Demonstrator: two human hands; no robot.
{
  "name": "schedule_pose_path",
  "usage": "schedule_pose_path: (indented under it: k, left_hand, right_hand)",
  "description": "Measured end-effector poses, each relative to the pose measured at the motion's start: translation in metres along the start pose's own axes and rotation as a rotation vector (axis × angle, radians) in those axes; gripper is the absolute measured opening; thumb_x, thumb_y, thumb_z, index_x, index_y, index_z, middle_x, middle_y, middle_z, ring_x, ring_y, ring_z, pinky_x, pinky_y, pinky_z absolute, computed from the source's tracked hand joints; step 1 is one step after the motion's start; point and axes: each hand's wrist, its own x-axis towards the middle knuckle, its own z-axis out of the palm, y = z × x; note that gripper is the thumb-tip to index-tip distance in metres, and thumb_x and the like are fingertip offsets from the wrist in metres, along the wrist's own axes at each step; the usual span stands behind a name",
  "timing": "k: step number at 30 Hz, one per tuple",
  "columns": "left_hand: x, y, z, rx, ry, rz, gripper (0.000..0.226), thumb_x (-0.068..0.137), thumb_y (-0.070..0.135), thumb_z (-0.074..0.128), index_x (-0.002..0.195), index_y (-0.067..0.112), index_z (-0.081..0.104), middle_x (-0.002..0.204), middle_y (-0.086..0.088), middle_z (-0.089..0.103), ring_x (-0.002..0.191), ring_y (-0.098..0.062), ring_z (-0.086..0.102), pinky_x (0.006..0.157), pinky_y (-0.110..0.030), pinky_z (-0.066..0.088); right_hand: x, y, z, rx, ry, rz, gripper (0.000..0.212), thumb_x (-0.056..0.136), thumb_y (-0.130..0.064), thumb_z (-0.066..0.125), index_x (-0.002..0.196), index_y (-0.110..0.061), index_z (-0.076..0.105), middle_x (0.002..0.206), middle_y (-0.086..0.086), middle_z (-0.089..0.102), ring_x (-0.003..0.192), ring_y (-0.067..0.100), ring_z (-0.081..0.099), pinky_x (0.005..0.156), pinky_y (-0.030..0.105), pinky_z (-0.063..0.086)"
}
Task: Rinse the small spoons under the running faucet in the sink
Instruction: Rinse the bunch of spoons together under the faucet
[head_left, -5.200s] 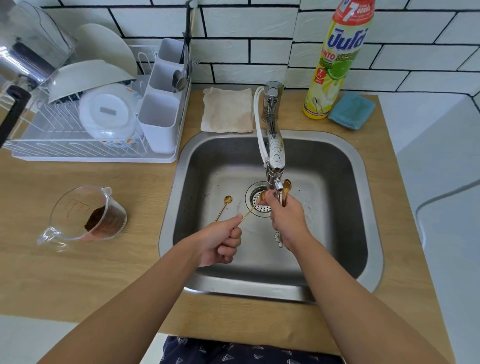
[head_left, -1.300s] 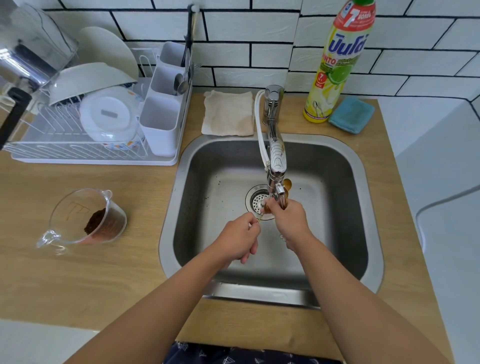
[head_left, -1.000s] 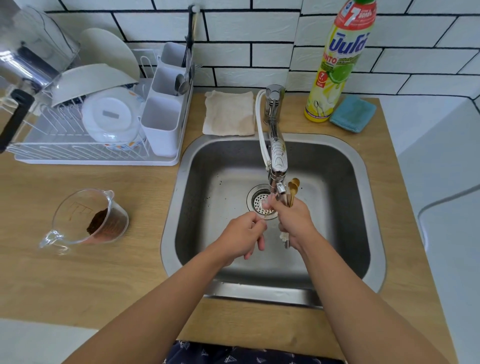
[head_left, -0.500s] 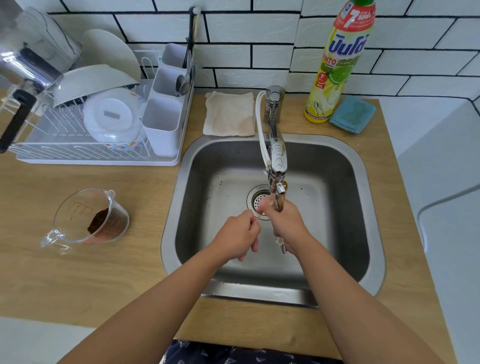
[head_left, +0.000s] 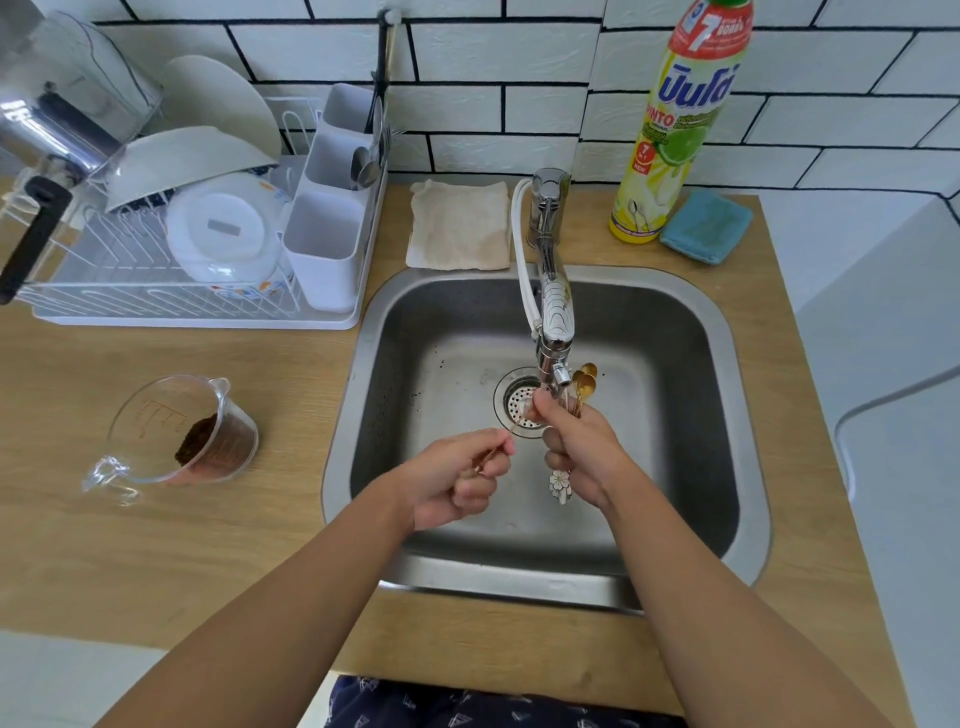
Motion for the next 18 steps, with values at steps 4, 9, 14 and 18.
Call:
schedule_pose_path:
  k: [4,9,14,18]
  left_hand:
    - [0.004,-0.010,0.002,0.443,0.162,0.092,0.022,0.109,0.026,0.038,0.097,0.014,0.053,0.061,0.004,0.047,0.041,-0.011,0.035,0.043,-0.021,0.031]
    - [0.010,-0.010,0.009,0.451,0.221,0.163,0.027,0.110,0.029,0.036,0.097,0.012,0.052,0.060,0.003,0.048,0.037,-0.009,0.031,0.039,-0.022,0.025]
    - [0.013,-0.007,0.016,0.418,0.208,0.224,0.025,0.109,0.025,0.037,0.095,0.010,0.052,0.059,0.003,0.047,0.033,-0.009,0.028,0.035,-0.020,0.023]
    - [0.015,-0.004,0.017,0.447,0.209,0.225,0.026,0.109,0.024,0.036,0.093,0.010,0.051,0.059,0.001,0.047,0.033,-0.010,0.027,0.036,-0.020,0.022]
  right_hand:
    - [-0.001,0.003,0.005,-0.101,0.131,-0.023,0.023,0.101,-0.038,0.063,0.093,-0.017,0.070,0.081,-0.001,0.078,0.044,0.007,0.032,0.040,0.022,0.026]
    - [-0.009,0.010,0.014,-0.304,0.124,-0.178,0.023,0.086,-0.034,0.081,0.081,-0.025,0.061,0.063,-0.016,0.060,0.049,-0.001,0.050,0.052,0.018,0.039]
    - [-0.004,0.001,0.017,-0.173,0.262,-0.162,0.020,0.095,-0.034,0.071,0.084,-0.018,0.072,0.051,-0.016,0.063,0.039,-0.005,0.051,0.057,0.025,0.034]
    - [-0.008,0.007,0.020,-0.171,0.203,-0.195,0.015,0.098,-0.031,0.068,0.094,-0.017,0.070,0.056,-0.016,0.065,0.042,-0.004,0.052,0.056,0.022,0.035]
